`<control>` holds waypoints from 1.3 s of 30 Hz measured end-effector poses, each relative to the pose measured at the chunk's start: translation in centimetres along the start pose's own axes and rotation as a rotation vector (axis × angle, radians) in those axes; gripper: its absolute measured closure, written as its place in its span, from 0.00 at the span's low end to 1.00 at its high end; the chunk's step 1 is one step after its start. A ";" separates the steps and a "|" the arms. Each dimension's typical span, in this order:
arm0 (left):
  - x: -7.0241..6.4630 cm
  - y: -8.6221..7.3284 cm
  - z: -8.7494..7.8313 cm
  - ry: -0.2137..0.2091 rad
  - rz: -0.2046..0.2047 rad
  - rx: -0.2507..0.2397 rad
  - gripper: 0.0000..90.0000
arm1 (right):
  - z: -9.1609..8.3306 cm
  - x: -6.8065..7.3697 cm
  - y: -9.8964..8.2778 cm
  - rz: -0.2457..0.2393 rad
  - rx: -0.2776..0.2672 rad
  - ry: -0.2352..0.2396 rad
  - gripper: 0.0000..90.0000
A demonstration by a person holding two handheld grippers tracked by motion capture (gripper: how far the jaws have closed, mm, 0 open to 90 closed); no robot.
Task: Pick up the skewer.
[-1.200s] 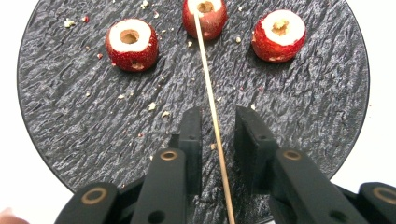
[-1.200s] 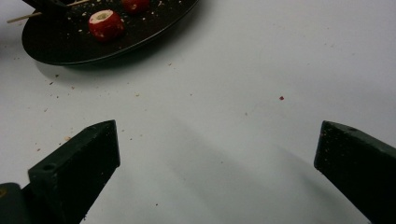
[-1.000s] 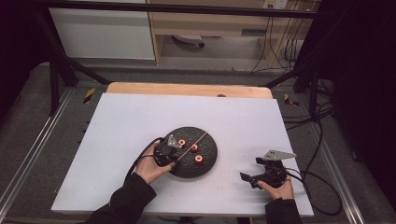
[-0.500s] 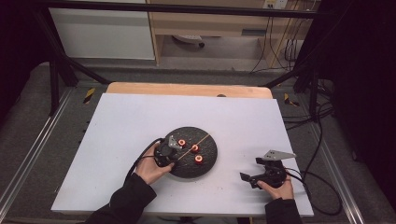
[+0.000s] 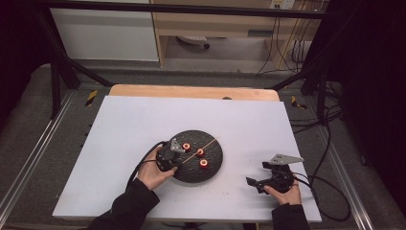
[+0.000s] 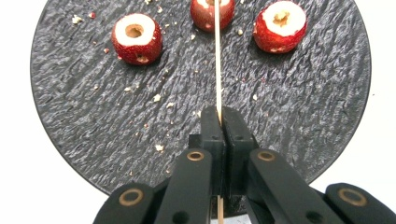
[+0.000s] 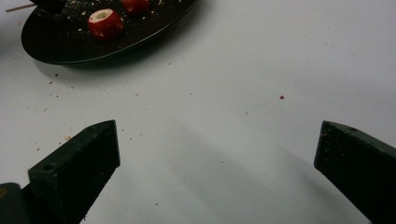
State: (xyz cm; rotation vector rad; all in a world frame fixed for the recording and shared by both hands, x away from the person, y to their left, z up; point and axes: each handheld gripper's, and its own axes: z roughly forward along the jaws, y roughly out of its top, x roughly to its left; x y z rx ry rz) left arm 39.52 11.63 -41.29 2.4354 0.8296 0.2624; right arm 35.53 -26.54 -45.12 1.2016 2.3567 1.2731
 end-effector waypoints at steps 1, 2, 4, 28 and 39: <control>0.0 -0.1 -0.1 0.000 0.001 -0.005 0.98 | 0.0 0.0 0.0 0.001 0.001 0.000 0.01; 0.1 -0.1 -0.2 0.000 -0.001 -0.009 0.98 | 0.0 0.0 0.0 0.003 0.000 0.000 0.01; 0.1 -0.3 -0.5 -0.003 -0.005 -0.022 0.98 | 0.0 0.0 0.0 0.003 0.002 0.000 0.01; 0.9 -4.7 -3.9 -0.019 -0.078 -0.208 0.98 | 0.2 0.1 0.1 0.021 0.006 -0.007 0.01; 1.2 -7.7 -5.1 -0.018 -0.120 -0.294 0.98 | 1.0 1.1 1.7 0.012 0.023 0.003 0.01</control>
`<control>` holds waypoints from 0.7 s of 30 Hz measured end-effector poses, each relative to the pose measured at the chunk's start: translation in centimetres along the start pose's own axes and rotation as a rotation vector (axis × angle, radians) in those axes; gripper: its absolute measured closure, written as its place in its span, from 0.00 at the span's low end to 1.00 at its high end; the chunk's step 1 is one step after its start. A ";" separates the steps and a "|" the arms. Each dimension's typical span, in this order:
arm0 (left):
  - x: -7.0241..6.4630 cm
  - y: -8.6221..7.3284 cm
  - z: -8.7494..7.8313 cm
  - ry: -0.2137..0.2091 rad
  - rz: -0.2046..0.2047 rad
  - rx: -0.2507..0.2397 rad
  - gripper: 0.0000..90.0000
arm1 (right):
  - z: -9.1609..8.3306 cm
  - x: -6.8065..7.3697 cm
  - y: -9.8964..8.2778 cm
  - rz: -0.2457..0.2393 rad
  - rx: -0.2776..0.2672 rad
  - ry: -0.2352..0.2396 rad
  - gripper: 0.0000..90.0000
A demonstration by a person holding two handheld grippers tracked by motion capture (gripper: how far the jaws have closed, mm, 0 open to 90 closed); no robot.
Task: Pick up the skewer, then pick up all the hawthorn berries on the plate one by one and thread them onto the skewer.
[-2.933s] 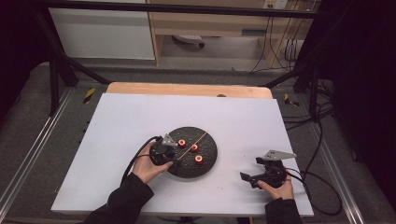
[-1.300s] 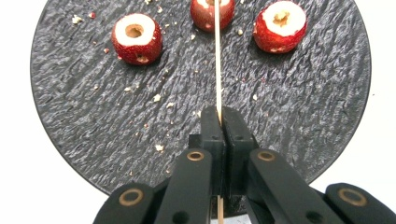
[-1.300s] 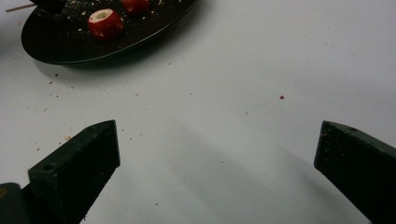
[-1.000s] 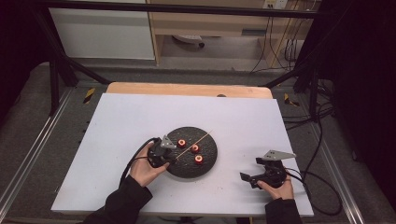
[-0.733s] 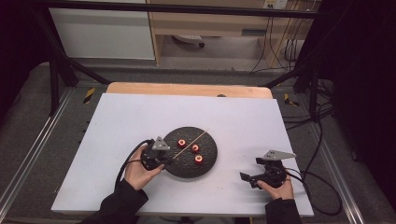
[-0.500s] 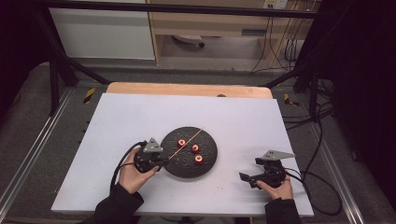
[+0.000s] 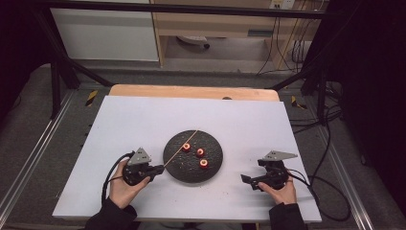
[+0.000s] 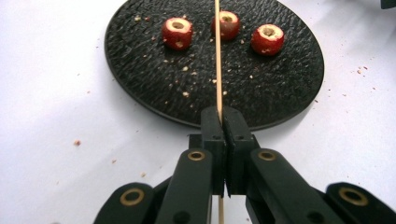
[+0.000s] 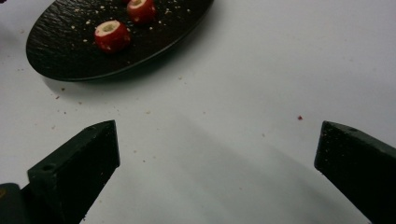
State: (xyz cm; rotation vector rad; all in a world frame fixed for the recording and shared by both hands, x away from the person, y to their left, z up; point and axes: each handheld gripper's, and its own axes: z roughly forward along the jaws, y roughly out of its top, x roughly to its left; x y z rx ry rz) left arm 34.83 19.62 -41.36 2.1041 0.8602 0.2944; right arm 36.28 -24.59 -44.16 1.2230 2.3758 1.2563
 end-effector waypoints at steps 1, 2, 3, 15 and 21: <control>0.0 -0.2 -0.1 -0.001 0.001 -0.002 0.98 | 0.1 0.2 0.2 -0.005 0.003 -0.003 0.01; 0.0 -0.4 -0.2 -0.002 -0.001 -0.007 0.98 | 0.2 0.3 0.5 -0.006 0.004 -0.008 0.01; 0.0 -0.6 -0.3 0.000 -0.001 -0.010 0.98 | 0.4 0.5 0.8 -0.009 0.006 -0.009 0.01; 0.5 -2.7 -1.2 0.017 -0.018 -0.056 0.98 | 1.9 2.5 3.7 -0.055 0.050 -0.012 0.01; 0.8 -3.2 -1.3 0.013 -0.017 -0.062 0.98 | 2.8 3.7 5.1 -0.080 0.082 -0.022 0.01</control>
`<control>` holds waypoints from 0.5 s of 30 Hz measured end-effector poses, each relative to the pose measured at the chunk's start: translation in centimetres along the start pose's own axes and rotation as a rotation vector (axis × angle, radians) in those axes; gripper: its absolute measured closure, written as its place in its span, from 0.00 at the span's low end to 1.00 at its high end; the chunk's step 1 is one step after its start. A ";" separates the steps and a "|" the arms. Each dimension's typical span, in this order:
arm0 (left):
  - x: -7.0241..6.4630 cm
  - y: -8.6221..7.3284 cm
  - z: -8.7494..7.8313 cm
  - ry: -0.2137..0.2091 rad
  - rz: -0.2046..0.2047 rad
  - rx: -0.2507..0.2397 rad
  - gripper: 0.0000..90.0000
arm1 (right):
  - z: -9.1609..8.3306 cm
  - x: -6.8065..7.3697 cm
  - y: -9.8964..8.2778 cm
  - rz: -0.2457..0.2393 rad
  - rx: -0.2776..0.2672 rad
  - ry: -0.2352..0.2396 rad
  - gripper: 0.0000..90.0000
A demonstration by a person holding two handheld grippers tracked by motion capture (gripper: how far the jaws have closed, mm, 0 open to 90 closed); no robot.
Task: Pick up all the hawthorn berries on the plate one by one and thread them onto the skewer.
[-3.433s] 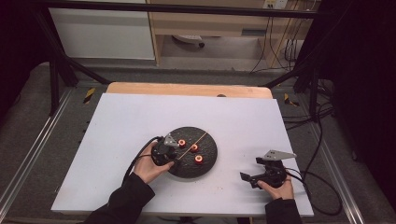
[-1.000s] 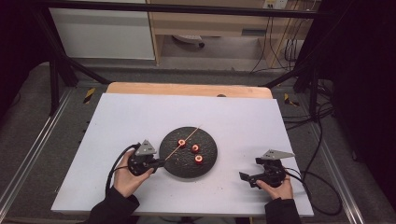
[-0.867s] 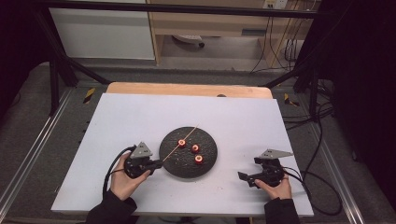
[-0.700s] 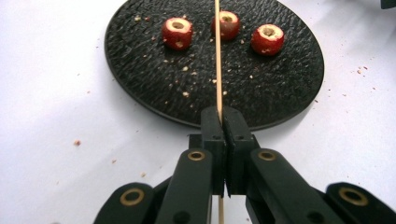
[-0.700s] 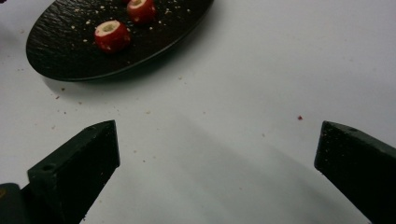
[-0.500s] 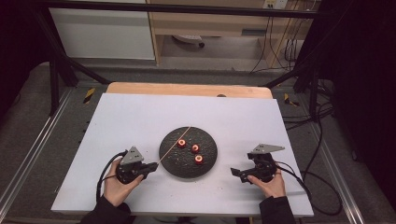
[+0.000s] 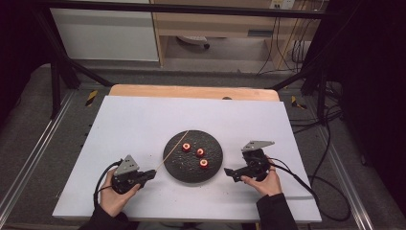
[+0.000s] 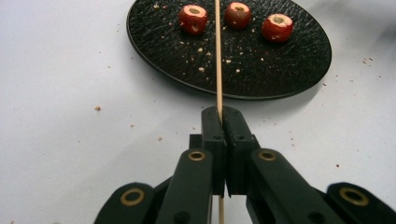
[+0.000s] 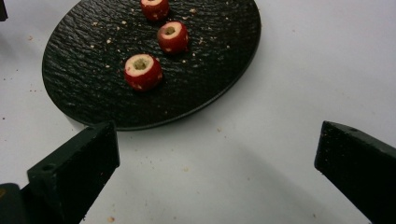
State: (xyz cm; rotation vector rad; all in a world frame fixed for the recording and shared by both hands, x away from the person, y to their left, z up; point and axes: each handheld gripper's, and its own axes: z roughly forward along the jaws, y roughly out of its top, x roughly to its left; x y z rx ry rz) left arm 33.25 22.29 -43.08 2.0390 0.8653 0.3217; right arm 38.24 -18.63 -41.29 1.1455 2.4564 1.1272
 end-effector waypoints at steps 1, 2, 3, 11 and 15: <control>0.0 -0.1 0.0 0.000 0.001 -0.001 0.98 | 0.1 0.2 0.3 -0.006 0.003 0.004 0.01; 0.1 -0.2 -0.1 0.001 0.001 -0.006 0.98 | 0.3 0.3 0.6 -0.010 0.008 0.005 0.01; 0.1 -0.3 -0.1 -0.002 0.001 -0.005 0.98 | 0.4 0.5 0.9 -0.009 0.014 0.005 0.01; 0.3 -1.0 -0.5 0.000 -0.006 -0.012 0.98 | 1.9 1.6 3.7 -0.045 0.069 0.014 0.06; 0.2 -1.1 -0.5 -0.001 0.002 -0.006 0.98 | 2.9 2.1 5.0 -0.052 0.116 0.056 0.13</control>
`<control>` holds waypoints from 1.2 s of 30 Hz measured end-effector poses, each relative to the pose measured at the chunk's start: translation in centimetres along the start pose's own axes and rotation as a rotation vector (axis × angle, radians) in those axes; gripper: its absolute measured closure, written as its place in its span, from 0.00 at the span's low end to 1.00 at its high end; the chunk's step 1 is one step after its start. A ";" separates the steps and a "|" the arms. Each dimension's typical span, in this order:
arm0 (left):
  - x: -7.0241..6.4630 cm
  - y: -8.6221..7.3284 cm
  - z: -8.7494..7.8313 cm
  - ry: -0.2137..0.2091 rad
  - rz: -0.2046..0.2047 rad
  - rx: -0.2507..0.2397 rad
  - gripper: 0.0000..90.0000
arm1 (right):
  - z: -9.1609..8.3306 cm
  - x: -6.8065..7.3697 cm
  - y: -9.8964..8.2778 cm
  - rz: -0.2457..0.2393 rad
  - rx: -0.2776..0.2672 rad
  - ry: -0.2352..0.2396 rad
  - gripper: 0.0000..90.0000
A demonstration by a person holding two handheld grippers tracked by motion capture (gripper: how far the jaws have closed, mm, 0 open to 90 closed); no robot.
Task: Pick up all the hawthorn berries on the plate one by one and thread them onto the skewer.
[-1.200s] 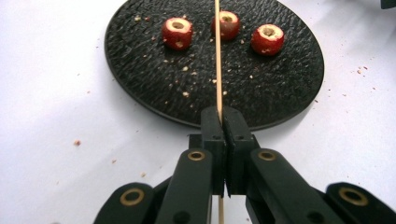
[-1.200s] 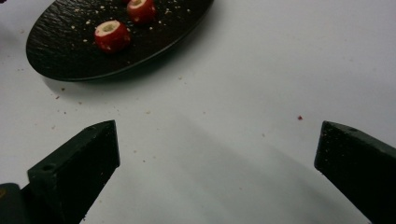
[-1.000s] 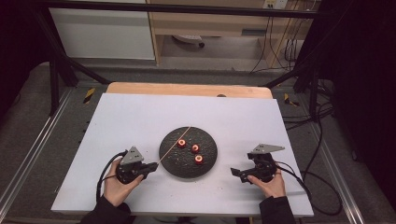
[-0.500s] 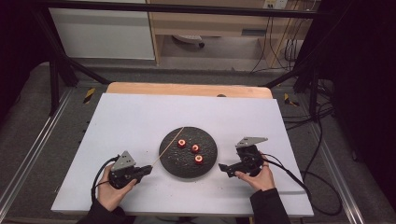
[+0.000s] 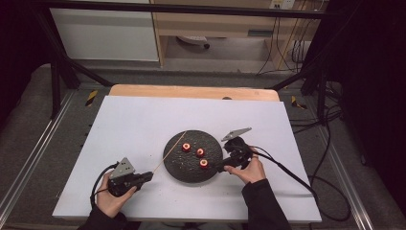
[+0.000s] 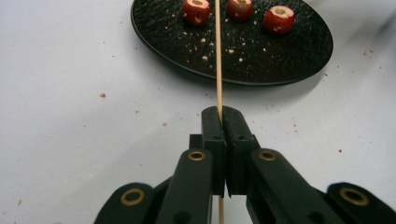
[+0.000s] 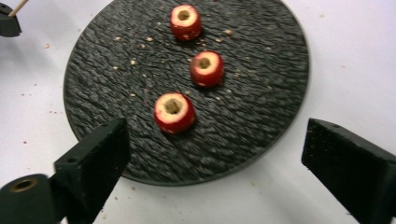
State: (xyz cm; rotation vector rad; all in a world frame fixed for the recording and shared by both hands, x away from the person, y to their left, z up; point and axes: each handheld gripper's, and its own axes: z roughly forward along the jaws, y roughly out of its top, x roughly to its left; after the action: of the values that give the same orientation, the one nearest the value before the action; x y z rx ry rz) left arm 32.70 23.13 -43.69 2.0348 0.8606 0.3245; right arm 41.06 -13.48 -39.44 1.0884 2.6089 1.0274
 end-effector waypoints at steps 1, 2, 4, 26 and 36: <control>0.0 0.0 0.0 0.000 0.001 0.000 0.98 | 0.2 0.1 0.3 -0.010 0.010 0.007 0.15; -0.1 0.0 0.0 -0.001 0.002 0.003 0.98 | 0.3 0.3 0.5 -0.014 0.016 0.009 0.18; -0.1 -0.1 0.1 -0.001 0.002 0.004 0.98 | 0.6 0.6 1.0 -0.028 0.038 0.023 0.21; 0.0 -0.2 0.4 0.000 0.002 0.016 0.98 | 4.7 2.0 3.9 -0.076 0.259 0.068 0.57; 0.0 -0.2 0.4 -0.002 -0.002 0.020 0.98 | 5.6 2.0 3.9 -0.110 0.324 0.076 0.66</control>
State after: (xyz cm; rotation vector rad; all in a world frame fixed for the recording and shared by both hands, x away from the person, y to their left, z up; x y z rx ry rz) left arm 32.83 22.94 -44.12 2.0522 0.8682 0.3140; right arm 43.89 -7.09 -40.92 0.9663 2.9312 0.6504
